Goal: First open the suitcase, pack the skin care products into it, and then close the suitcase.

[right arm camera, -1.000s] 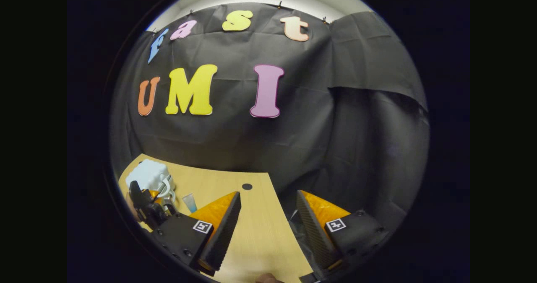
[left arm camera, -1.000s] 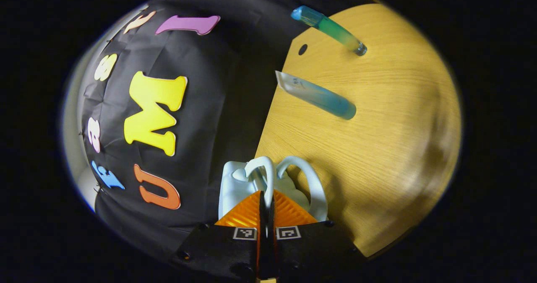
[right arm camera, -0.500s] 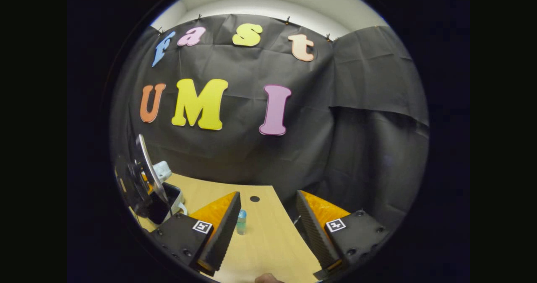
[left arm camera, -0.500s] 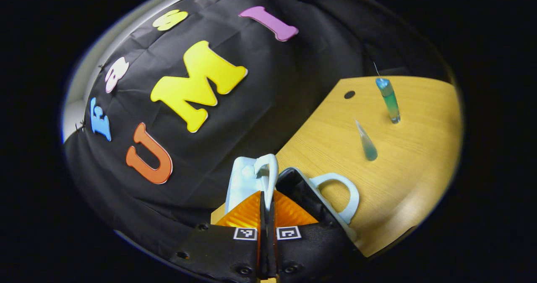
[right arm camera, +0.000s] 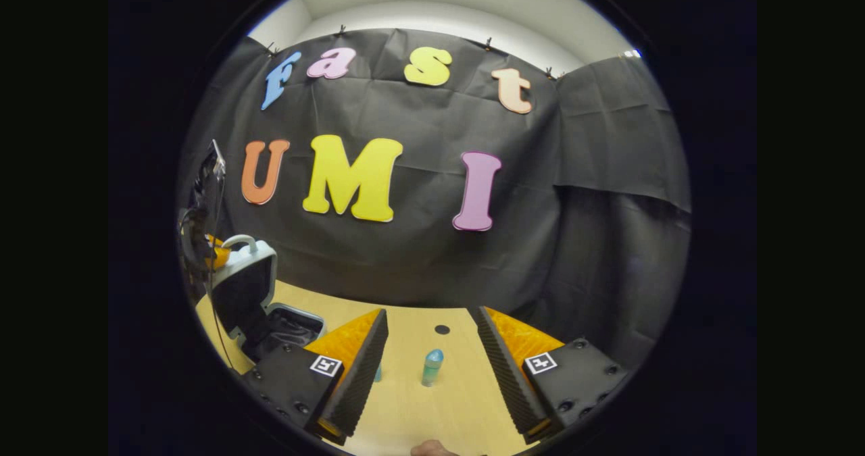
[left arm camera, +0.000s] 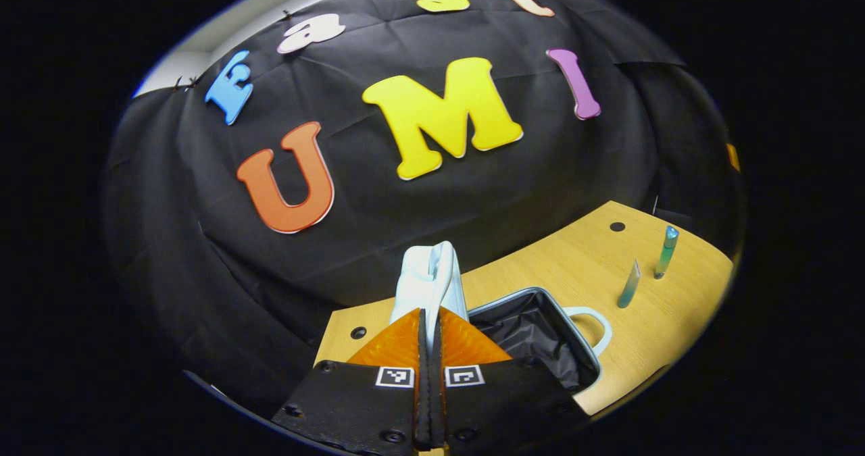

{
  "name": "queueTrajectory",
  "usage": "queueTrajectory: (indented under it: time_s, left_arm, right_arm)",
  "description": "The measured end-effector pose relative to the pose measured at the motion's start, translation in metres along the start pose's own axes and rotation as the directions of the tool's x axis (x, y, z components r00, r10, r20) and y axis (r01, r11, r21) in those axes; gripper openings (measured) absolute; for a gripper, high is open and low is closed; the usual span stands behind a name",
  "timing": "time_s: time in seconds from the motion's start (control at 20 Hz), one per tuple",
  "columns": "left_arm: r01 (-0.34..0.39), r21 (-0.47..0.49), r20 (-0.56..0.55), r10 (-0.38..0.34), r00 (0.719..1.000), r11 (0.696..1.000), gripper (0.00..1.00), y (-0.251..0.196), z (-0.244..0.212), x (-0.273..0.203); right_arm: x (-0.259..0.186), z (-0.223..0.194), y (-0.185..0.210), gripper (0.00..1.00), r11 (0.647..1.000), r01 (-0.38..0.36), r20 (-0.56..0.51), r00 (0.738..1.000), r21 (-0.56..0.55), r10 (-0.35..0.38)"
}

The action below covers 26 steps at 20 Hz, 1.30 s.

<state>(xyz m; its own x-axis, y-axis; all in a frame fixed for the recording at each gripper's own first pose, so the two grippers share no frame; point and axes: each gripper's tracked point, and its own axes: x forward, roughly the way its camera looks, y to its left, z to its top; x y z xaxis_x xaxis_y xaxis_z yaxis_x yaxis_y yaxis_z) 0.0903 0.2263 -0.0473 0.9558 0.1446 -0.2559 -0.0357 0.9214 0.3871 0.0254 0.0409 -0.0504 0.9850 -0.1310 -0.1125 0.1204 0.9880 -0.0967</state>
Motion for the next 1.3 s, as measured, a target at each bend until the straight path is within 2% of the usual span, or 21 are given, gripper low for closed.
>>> queueTrajectory:
  time_s: [0.25, 0.45, 0.65, 0.8, 0.95, 1.1, 1.3]
  left_arm:
    - [-0.056, -0.168, -0.022, 0.053, 0.998, 0.984, 0.02, 0.086, -0.033, 0.005]
    - [-0.113, -0.252, -0.104, 0.089, 0.991, 0.961, 0.02, 0.144, -0.093, 0.023]
    - [-0.132, -0.354, -0.176, 0.073, 0.982, 0.926, 0.02, 0.179, -0.166, 0.056]
    - [-0.134, -0.434, -0.229, 0.035, 0.973, 0.891, 0.03, 0.187, -0.216, 0.076]
    - [-0.153, -0.526, -0.277, 0.001, 0.961, 0.837, 0.03, 0.189, -0.253, 0.082]
    - [-0.15, -0.567, -0.306, -0.039, 0.951, 0.81, 0.03, 0.186, -0.287, 0.091]
    - [-0.152, -0.659, -0.323, -0.096, 0.941, 0.737, 0.03, 0.175, -0.314, 0.098]
  right_arm:
    - [-0.007, -0.004, 0.051, 0.8, 0.998, -0.055, -0.011, 0.998, -0.037, 0.055]
    - [-0.012, -0.013, 0.078, 0.8, 0.996, -0.079, -0.049, 0.996, -0.035, 0.077]
    - [-0.016, -0.02, 0.092, 0.8, 0.994, -0.077, -0.071, 0.995, -0.076, 0.072]
    - [-0.022, -0.024, 0.097, 0.8, 0.991, -0.083, -0.086, 0.994, -0.104, 0.074]
    - [-0.023, -0.031, 0.099, 0.8, 0.99, -0.082, -0.104, 0.992, -0.112, 0.07]
    - [-0.02, -0.037, 0.101, 0.8, 0.989, -0.086, -0.127, 0.989, -0.122, 0.07]
    - [-0.022, -0.042, 0.101, 0.8, 0.987, -0.095, -0.138, 0.988, -0.132, 0.076]
